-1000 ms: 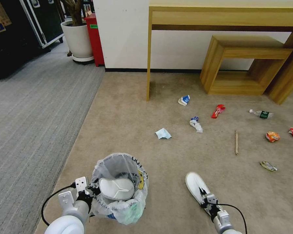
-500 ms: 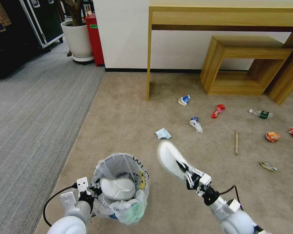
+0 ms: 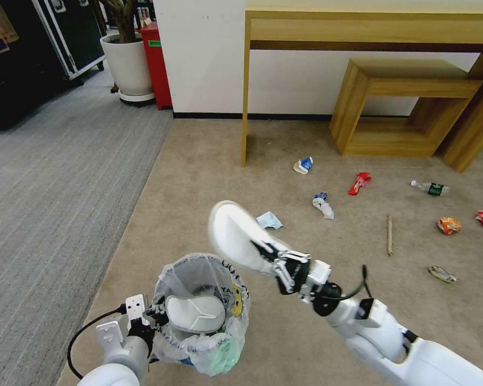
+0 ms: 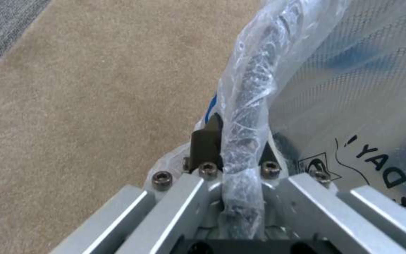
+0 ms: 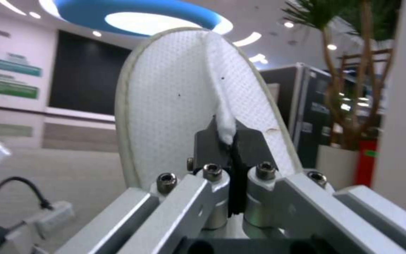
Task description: Pick up the trash bin and place the garbage on the floor into it.
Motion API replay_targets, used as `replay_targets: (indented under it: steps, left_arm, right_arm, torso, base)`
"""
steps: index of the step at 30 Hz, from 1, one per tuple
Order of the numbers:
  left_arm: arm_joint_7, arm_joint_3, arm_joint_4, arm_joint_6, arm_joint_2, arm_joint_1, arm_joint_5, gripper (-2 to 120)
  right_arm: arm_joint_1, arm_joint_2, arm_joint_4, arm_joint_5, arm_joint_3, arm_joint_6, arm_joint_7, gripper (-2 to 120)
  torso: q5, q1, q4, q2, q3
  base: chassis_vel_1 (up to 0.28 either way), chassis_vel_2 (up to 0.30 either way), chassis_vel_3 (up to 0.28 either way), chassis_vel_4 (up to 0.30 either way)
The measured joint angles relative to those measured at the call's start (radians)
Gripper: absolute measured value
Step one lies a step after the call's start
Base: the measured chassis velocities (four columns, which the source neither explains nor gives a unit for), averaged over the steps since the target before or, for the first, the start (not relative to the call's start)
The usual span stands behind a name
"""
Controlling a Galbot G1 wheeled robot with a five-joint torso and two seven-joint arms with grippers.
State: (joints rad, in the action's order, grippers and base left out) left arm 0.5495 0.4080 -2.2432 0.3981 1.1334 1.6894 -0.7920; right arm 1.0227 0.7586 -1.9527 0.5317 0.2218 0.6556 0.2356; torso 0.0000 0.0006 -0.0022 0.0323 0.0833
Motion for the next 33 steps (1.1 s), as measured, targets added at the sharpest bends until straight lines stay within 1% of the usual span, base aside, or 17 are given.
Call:
replay_targets:
  steps: [2,3,6,10,13,14,17,18,22,23,26,31,33]
  left_arm:
    - [-0.001,0.0,0.0,0.001,0.003,0.004,0.003,0]
    - [-0.001,0.0,0.0,0.001,0.003,0.004,0.003,0]
    - [-0.002,-0.001,0.0,0.002,0.009,0.009,0.008,0]
    - [-0.002,-0.001,0.002,0.004,0.012,0.012,0.01,0]
    - [-0.003,0.0,0.002,0.005,0.014,0.016,0.011,0]
    - [-0.003,0.0,0.002,0.005,0.014,0.016,0.011,0]
    - [-0.003,0.004,0.001,0.005,0.014,0.02,0.012,0]
    - [-0.003,0.004,0.001,0.005,0.014,0.02,0.012,0]
    - [-0.003,0.007,0.001,0.005,0.016,0.021,0.012,0]
    - [-0.003,0.007,0.001,0.005,0.016,0.021,0.012,0]
    - [-0.003,0.007,0.001,0.005,0.016,0.02,0.011,0]
    - [-0.002,0.008,0.001,0.004,0.015,0.022,0.01,0]
    - [-0.002,0.008,0.002,0.003,0.016,0.026,0.01,0]
  right_arm:
    - [-0.041,0.024,0.021,-0.002,0.055,0.01,0.004,0]
    - [-0.041,0.024,0.021,-0.002,0.055,0.01,0.004,0]
    - [-0.103,0.067,0.064,-0.009,0.124,0.034,0.031,0]
    - [-0.136,0.09,0.086,-0.008,0.161,0.043,0.043,0]
    - [-0.187,0.121,0.121,-0.005,0.224,0.055,0.055,0]
    - [-0.187,0.121,0.121,-0.005,0.224,0.055,0.055,0]
    - [-0.228,0.147,0.152,-0.002,0.285,0.064,0.063,0]
    - [-0.228,0.147,0.152,-0.002,0.285,0.064,0.063,0]
    - [-0.239,0.182,0.214,-0.006,0.349,0.08,0.064,0]
    - [-0.239,0.182,0.214,-0.006,0.349,0.08,0.064,0]
    - [-0.236,0.21,0.265,-0.018,0.379,0.098,0.07,0]
    - [-0.234,0.236,0.312,-0.029,0.393,0.107,0.077,0]
    - [-0.235,0.258,0.336,-0.034,0.4,0.112,0.078,0]
  torso:
    - [-0.0001,0.0,-0.0002,0.0,0.0]
    - [-0.0001,0.0,-0.0002,0.0,0.0]
    - [0.0,0.0,-0.0001,0.0,0.0]
    - [-0.0002,0.0,-0.0001,0.0,0.0]
    - [-0.0001,0.0,-0.0001,0.0,0.0]
    - [-0.0001,0.0,-0.0001,0.0,0.0]
    - [-0.0001,0.0,0.0,0.0,0.0]
    - [-0.0001,0.0,0.0,0.0,0.0]
    - [-0.0002,0.0,-0.0001,0.0,0.0]
    - [-0.0002,0.0,-0.0001,0.0,0.0]
    - [0.0,0.0,-0.0001,0.0,0.0]
    - [-0.0002,0.0,-0.0002,0.0,0.0]
    - [-0.0001,0.0,-0.0001,0.0,0.0]
  base:
    - [0.0,0.0,0.0,0.0]
    - [0.0,0.0,0.0,0.0]
    - [0.0,0.0,0.0,0.0]
    - [0.0,0.0,0.0,0.0]
    - [0.0,0.0,0.0,0.0]
    - [0.0,0.0,0.0,0.0]
    - [0.0,0.0,0.0,0.0]
    - [0.0,0.0,0.0,0.0]
    - [0.0,0.0,0.0,0.0]
    - [0.0,0.0,0.0,0.0]
    - [0.0,0.0,0.0,0.0]
    - [0.0,0.0,0.0,0.0]
    - [0.0,0.0,0.0,0.0]
